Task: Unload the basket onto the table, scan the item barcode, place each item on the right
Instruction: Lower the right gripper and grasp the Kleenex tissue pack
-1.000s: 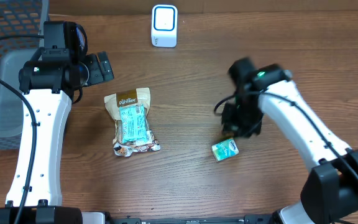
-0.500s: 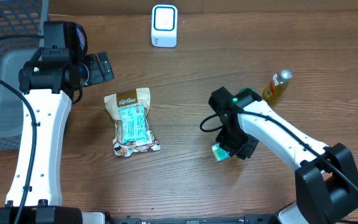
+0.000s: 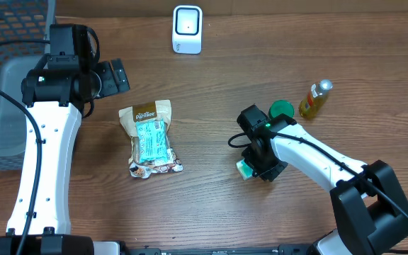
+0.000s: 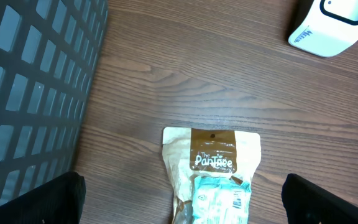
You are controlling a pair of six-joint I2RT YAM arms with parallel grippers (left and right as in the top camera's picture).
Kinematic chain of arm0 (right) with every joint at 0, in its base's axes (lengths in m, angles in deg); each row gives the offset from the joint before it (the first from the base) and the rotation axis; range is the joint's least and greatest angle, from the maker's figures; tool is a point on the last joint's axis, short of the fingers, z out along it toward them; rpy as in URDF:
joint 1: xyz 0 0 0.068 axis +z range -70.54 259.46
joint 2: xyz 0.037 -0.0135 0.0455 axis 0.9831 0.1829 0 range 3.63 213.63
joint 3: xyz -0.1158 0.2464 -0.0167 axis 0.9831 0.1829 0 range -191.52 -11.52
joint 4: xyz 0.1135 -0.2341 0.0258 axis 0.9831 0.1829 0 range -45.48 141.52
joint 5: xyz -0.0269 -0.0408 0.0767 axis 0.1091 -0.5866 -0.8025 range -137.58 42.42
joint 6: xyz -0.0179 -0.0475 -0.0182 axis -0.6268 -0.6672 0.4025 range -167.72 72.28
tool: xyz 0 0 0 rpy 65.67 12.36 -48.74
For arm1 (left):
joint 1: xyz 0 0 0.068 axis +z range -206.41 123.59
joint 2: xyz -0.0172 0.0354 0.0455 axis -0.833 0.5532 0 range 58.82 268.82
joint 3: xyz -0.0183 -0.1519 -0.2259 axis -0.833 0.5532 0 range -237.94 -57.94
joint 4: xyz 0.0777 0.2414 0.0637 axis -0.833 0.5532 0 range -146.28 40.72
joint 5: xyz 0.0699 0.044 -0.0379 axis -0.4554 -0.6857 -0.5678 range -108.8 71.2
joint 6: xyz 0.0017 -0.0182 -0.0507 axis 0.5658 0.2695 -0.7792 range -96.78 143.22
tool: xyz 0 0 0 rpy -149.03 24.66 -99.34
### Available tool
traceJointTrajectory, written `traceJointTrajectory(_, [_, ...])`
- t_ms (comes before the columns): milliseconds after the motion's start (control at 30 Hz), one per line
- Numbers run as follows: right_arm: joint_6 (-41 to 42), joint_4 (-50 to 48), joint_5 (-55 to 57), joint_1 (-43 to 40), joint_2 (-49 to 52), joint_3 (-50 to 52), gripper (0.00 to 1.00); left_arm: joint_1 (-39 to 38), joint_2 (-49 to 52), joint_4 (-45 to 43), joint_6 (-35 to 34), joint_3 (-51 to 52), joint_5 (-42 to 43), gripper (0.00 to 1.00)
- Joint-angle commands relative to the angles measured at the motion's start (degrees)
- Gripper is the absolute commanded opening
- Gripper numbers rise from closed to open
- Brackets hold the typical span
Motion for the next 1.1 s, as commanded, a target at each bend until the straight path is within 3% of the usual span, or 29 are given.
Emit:
traceJointTrajectory(0, [1.1,-1.6,-0.2,0.1,0.0,0.8,0.31,-0.1,0.2,-0.1,1.0,-0.6,0.3,1.0])
traceJointTrajectory(567, [0.8,-3.5,-0.2,0.1,0.0,1.2,0.31,-0.1,0.2,-0.1,1.0,-0.6,0.3,1.0])
traceJointTrajectory(767, [0.4,-10.2,-0.2,0.1,0.1,2.4,0.3,-0.1,0.2,-0.1,1.0,-0.6,0.3,1.0])
traceJointTrajectory(1067, [-20.8,-24.4,-7.7,0.2,0.1,2.4,0.36,-0.1,0.2,-0.1,1.0,-0.6,0.3,0.99])
